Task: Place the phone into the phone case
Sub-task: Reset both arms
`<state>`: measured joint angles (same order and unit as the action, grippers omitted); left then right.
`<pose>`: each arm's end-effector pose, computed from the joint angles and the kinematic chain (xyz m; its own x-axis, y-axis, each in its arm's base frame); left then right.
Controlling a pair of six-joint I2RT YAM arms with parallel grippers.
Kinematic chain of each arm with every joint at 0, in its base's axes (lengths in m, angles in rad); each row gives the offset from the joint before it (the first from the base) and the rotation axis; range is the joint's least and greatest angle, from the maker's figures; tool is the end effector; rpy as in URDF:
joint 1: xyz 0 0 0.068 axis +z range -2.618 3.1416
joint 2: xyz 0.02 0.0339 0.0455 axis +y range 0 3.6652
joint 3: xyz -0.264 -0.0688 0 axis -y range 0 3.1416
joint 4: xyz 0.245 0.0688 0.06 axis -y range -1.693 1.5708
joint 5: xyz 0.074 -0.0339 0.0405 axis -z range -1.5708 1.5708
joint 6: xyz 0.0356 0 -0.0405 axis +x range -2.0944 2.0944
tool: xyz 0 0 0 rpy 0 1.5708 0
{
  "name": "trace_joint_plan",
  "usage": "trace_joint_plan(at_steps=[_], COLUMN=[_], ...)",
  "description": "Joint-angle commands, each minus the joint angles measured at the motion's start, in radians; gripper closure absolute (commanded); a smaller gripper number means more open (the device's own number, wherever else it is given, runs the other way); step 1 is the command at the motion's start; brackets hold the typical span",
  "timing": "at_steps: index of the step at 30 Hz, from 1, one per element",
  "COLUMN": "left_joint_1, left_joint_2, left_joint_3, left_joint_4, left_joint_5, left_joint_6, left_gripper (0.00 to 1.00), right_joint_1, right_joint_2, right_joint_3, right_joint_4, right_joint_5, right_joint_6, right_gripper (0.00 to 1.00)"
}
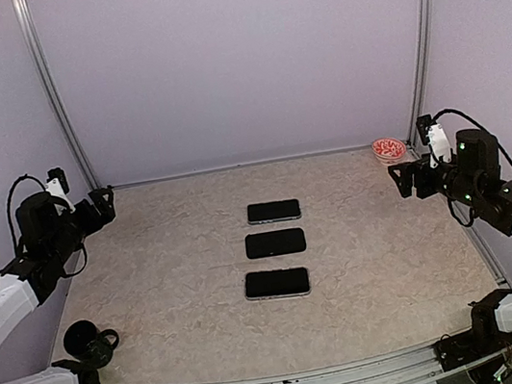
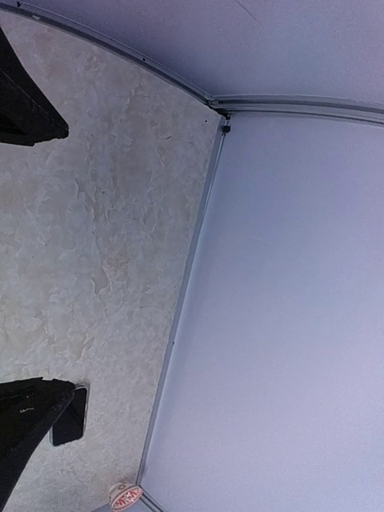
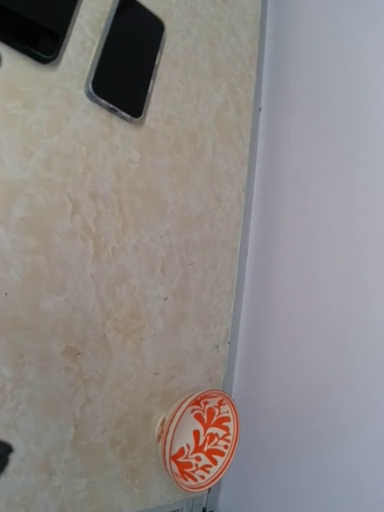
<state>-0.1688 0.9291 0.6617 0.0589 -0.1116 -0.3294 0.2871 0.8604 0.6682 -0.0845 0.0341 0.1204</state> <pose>0.2187 -0.0332 0.2955 -0.2123 -0.2899 -0.9332 -0.0097 0.9556 -0.2947 0.1971 0.0569 0.2958 -0.2903 0.0394 -0.9561 -0.2183 0.9701 0.1063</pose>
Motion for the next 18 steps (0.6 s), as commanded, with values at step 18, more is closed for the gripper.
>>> trace_joint_plan(at_steps=[18], left_joint_1=[0.009], left_joint_2=[0.011], left_joint_3=[-0.043], left_joint_4=[0.018], left_joint_5=[0.041], left_joint_6=[-0.032], left_gripper=[0.01], right_joint_1=[0.001], right_joint_2=[0.035], right_joint_3=[-0.016], right_joint_4=[-0.005], right_joint_5=[0.003], right_joint_6=[0.044], right_gripper=[0.00])
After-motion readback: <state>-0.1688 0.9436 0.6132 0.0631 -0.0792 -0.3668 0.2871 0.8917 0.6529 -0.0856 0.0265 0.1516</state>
